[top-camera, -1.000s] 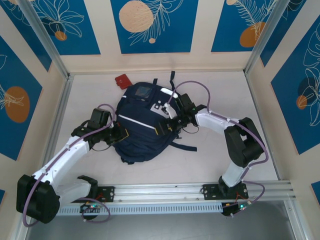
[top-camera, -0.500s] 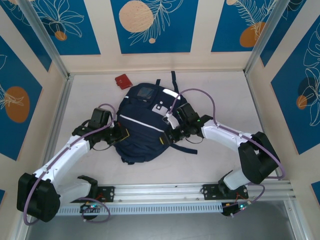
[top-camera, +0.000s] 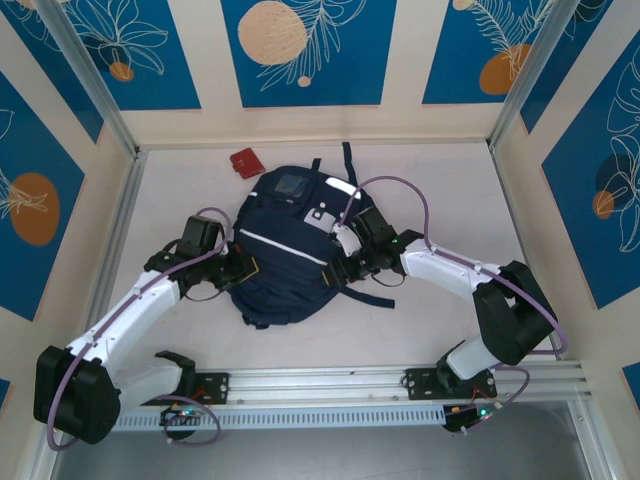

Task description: Pack books, pencil case, and school supplies into a backpack

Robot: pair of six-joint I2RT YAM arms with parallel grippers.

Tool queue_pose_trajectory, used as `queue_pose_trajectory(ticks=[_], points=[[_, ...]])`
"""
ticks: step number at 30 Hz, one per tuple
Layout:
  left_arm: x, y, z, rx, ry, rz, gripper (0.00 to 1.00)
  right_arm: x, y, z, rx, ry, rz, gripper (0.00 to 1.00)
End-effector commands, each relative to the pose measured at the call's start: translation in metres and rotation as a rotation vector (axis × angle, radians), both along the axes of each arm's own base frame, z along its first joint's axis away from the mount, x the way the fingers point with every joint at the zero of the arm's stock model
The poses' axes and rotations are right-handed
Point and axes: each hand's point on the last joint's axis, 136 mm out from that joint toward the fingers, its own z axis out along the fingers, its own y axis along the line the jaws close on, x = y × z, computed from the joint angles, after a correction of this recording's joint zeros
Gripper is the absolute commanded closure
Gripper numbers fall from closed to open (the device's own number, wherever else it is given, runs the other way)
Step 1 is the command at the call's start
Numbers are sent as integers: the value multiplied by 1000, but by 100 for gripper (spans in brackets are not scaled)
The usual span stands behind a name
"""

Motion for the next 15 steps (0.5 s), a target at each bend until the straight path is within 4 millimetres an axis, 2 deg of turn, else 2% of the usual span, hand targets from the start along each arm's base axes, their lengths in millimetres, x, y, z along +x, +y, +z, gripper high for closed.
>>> queue_pose_trajectory(ticks=[1, 3, 8, 11, 15], points=[[12, -12, 22, -67, -80, -31, 100, 3, 17, 15, 86, 5, 16, 50], [12, -12, 22, -71, -81, -32, 100, 2, 21, 19, 123, 16, 8, 50], [12, -14, 22, -84, -80, -35, 100, 3, 26, 20, 173, 43, -47, 71], [12, -14, 21, -84, -78, -38, 100, 4, 26, 19, 192, 51, -86, 73], [11, -15, 21, -87, -76, -38, 100, 6, 26, 22, 241, 63, -152, 68]])
